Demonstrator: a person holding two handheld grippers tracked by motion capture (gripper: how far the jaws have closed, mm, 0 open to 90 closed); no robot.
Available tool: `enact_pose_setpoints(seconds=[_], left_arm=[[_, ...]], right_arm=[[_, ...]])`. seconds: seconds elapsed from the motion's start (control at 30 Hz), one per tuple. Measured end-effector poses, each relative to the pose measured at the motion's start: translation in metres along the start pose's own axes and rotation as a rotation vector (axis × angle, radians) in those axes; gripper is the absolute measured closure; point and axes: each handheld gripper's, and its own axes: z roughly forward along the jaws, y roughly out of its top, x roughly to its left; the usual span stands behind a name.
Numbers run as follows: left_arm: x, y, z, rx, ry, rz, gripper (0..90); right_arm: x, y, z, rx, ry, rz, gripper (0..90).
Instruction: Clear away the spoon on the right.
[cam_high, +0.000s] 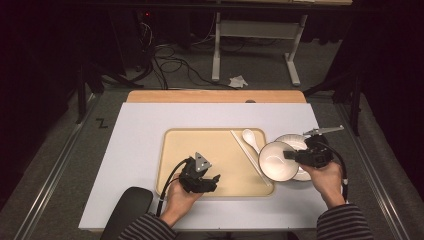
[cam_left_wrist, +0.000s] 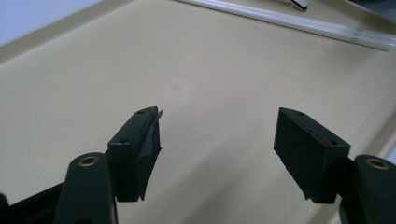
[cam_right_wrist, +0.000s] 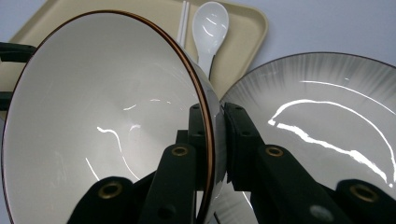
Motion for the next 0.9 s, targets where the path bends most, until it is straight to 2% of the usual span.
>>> enact_pose_setpoints(seconds=[0.2, 0.57, 0.77, 0.9], left_arm=[[0.002, 0.0, -0.004, -0.011, 0.048, -0.012, 31.8], [0.004, -0.003, -0.008, -0.015, 0.068, -0.03, 32.0], [0.007, -0.007, -0.014, -0.025, 0.085, -0.051, 32.0], [0.008, -0.01, -0.018, -0.026, 0.098, -0.06, 32.0]], right_arm=[[0.011, 0.01, 0.007, 0.004, 0.021, -0.027, 83.9], [0.029, 0.023, 0.016, 0.0, 0.053, -0.077, 83.9], [0.037, 0.031, 0.026, 0.008, 0.079, -0.097, 83.9], [0.045, 0.037, 0.033, 0.014, 0.082, -0.135, 83.9]])
